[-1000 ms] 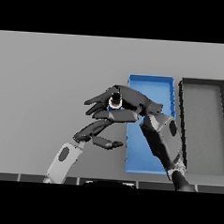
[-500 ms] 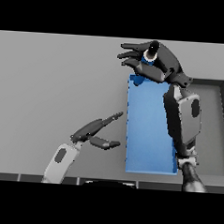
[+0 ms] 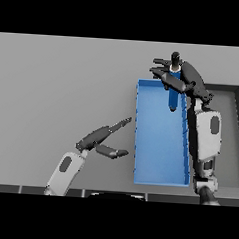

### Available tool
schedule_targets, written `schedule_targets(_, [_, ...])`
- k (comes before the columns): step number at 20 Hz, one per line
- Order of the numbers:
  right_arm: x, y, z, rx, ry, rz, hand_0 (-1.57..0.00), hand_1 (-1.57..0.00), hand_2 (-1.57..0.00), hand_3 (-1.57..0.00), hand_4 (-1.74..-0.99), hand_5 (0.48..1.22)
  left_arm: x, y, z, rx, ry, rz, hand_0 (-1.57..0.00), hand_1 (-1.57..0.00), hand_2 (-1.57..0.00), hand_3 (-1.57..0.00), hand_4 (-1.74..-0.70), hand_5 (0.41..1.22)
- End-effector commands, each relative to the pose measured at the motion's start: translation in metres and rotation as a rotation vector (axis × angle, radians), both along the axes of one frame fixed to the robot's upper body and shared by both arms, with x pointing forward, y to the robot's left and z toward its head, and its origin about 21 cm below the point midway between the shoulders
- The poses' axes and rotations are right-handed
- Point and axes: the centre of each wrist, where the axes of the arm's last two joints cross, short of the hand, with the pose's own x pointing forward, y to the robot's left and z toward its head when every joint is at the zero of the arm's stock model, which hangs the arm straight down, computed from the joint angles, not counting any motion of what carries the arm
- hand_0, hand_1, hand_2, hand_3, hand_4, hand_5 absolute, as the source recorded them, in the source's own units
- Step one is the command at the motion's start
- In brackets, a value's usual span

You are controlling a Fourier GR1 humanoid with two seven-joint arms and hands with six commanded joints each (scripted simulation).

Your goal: Pick up the blue pipe and place it into the blue bin.

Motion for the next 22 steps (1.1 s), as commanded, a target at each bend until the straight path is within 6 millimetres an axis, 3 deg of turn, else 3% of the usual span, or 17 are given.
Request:
schedule_targets(1, [-0.003, -0.004, -0.011, -0.010, 0.031, -0.030, -1.57, -1.57, -1.57, -1.57, -1.500, 1.221, 0.000, 0.004, -0.003, 0.004, -0.001, 0.006, 0.00, 0.00, 0.00, 0.00, -0.93, 0.462])
schedule_targets(7, [-0.008, -0.015, -0.072, -0.075, 0.219, -0.191, -1.57, -1.57, -1.57, -1.57, -1.498, 1.221, 0.000, 0.005, -0.003, 0.001, -0.019, 0.017, 0.00, 0.00, 0.00, 0.00, -0.93, 0.470])
schedule_targets(9, [-0.006, -0.024, -0.084, -0.090, 0.283, -0.208, -1.57, -1.57, -1.57, -1.57, -1.497, 1.221, -0.001, 0.005, -0.002, 0.000, -0.033, 0.016, 0.00, 0.00, 0.00, 0.00, -0.92, 0.476])
schedule_targets(11, [-0.003, -0.019, -0.099, -0.106, 0.361, -0.216, -1.57, -1.57, -1.57, -1.01, -1.585, 1.221, -0.002, 0.003, -0.001, 0.005, -0.031, 0.008, 0.00, 0.00, 0.00, 0.00, -0.92, 0.480])
schedule_targets(13, [-0.007, -0.019, -0.110, -0.112, 0.432, -0.240, -1.57, -1.57, -1.57, -0.64, -1.641, 1.221, -0.001, 0.005, -0.003, 0.003, -0.028, 0.017, 0.00, 0.00, 0.00, 0.00, -0.92, 0.484])
schedule_targets(14, [-0.005, -0.019, -0.112, -0.118, 0.461, -0.253, -1.57, -1.57, -1.57, -0.51, -1.661, 1.221, 0.002, 0.001, -0.003, 0.016, -0.023, 0.021, 0.00, 0.00, 0.00, 0.00, -0.92, 0.486])
schedule_targets(15, [-0.006, -0.019, -0.118, -0.118, 0.512, -0.264, -1.57, -1.57, -1.57, -0.41, -1.677, 1.171, 0.001, 0.001, -0.004, 0.012, -0.028, 0.021, 0.00, 0.00, 0.00, 0.00, -0.92, 0.489])
schedule_targets(16, [-0.007, -0.021, -0.118, -0.121, 0.547, -0.281, -1.57, -1.57, -1.52, -0.45, -1.626, 1.161, -0.001, 0.004, -0.005, 0.005, -0.030, 0.015, 0.00, 0.00, 0.00, 0.00, -0.92, 0.491])
schedule_targets(19, [-0.010, -0.020, -0.112, -0.126, 0.622, -0.336, -0.87, -0.82, -0.79, -0.23, -1.405, 1.137, 0.000, 0.003, -0.003, 0.009, -0.022, 0.028, 0.00, 0.00, 0.00, 0.00, -0.92, 0.493])
schedule_targets(22, [-0.012, -0.016, -0.106, -0.251, 0.588, -0.267, -0.44, -0.42, -0.40, -0.12, -1.307, 1.068, 0.001, 0.004, -0.004, 0.004, -0.019, 0.022, 0.00, 0.00, 0.00, 0.00, -0.93, 0.494])
